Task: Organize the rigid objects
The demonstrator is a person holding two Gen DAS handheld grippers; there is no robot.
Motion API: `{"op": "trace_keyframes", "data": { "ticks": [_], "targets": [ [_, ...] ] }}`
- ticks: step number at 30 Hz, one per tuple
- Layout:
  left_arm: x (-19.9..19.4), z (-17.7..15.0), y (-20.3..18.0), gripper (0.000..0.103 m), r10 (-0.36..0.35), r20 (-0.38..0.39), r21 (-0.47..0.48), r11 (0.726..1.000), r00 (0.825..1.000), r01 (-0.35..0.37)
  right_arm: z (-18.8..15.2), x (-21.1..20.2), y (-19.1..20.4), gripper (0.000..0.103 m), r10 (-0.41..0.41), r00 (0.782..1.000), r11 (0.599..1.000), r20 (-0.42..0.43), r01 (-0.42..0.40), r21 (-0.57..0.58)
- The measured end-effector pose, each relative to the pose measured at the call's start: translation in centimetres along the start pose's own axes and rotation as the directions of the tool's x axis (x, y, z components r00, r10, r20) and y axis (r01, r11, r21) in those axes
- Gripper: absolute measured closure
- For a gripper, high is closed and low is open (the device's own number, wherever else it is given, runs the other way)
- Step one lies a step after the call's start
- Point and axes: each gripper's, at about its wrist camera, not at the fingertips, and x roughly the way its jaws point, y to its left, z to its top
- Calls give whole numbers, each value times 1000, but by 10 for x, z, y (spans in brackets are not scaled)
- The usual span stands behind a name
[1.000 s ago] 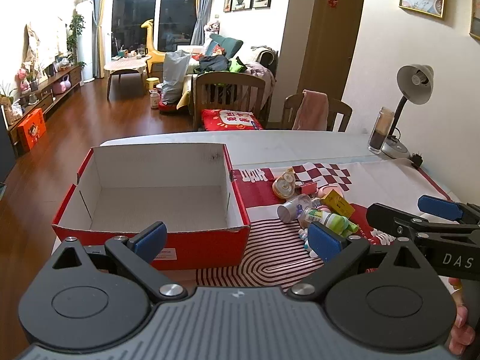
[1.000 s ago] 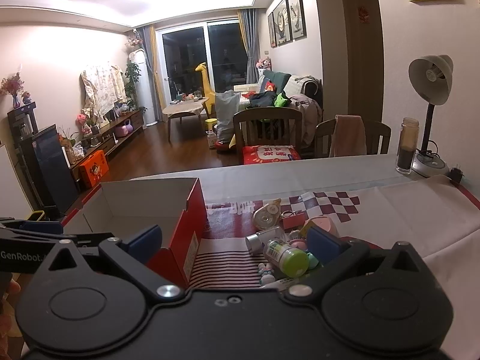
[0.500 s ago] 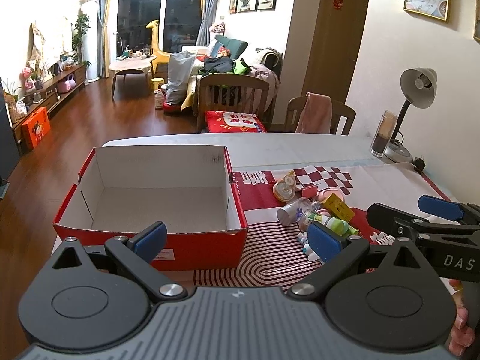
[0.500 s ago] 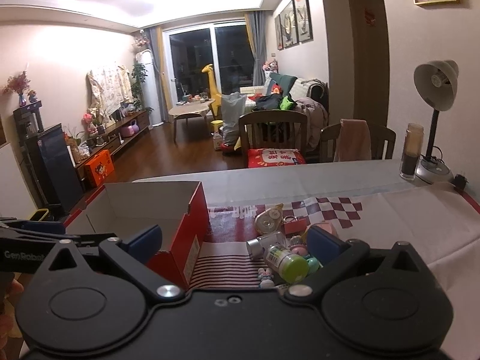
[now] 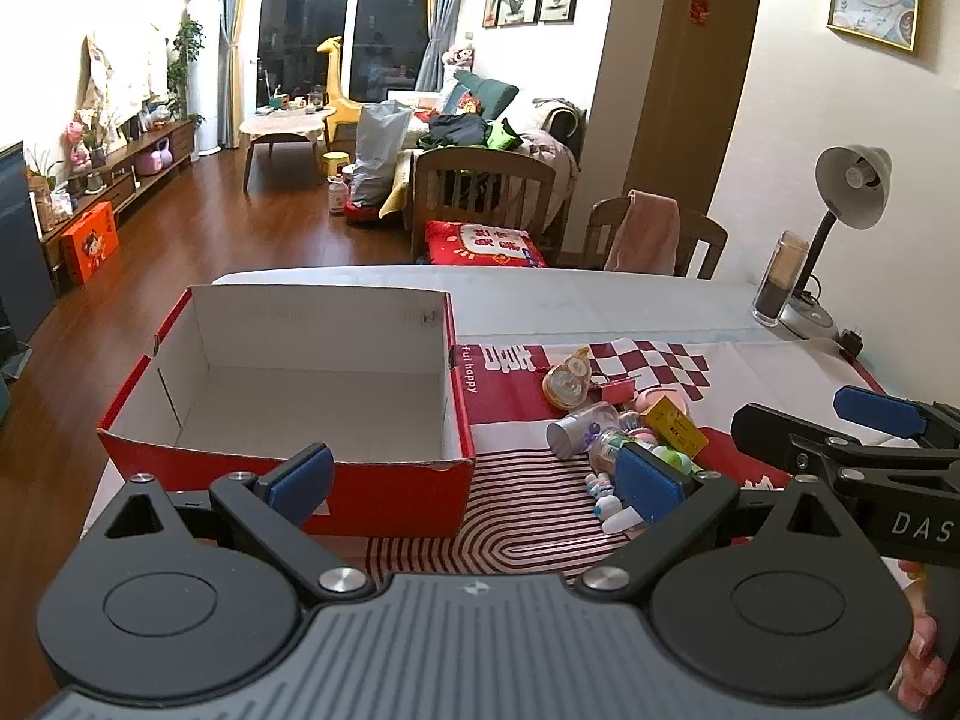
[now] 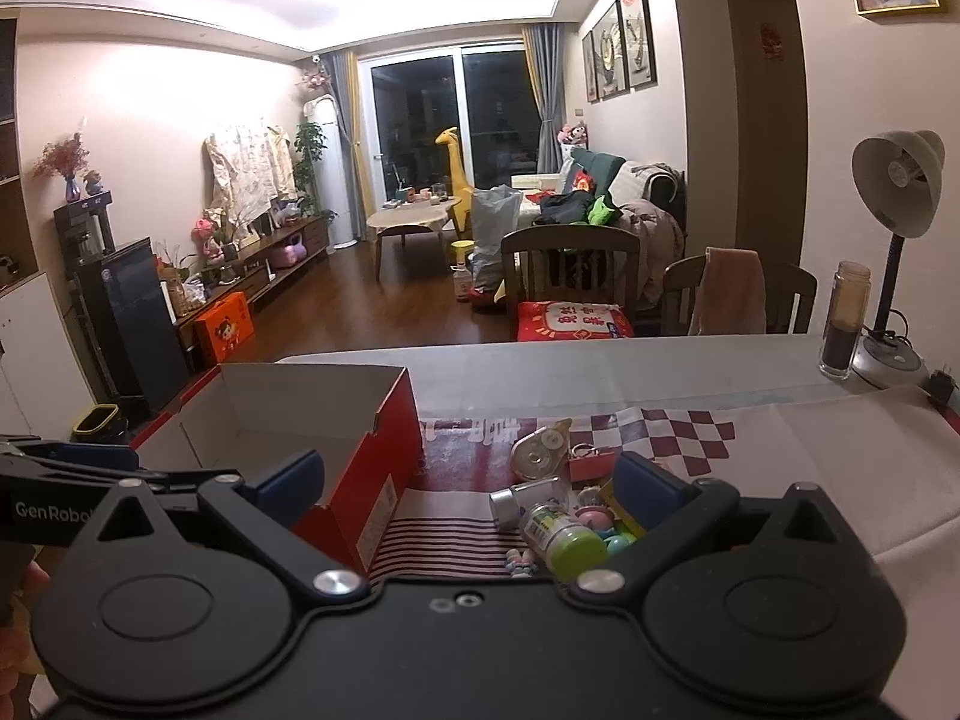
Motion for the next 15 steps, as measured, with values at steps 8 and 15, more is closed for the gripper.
{"op": "trace_keyframes", "data": {
  "ticks": [8, 15],
  "targets": [
    [10, 2, -18, 2, 0, 1, -28, 1000, 1000, 0, 5, 9, -35, 1, 18, 1000, 1000, -26, -18, -17],
    [37, -1, -36, 2, -3, -10, -37, 999, 1000, 3, 0, 26, -83, 6, -2, 995, 1000, -95, -1, -29]
  ]
}}
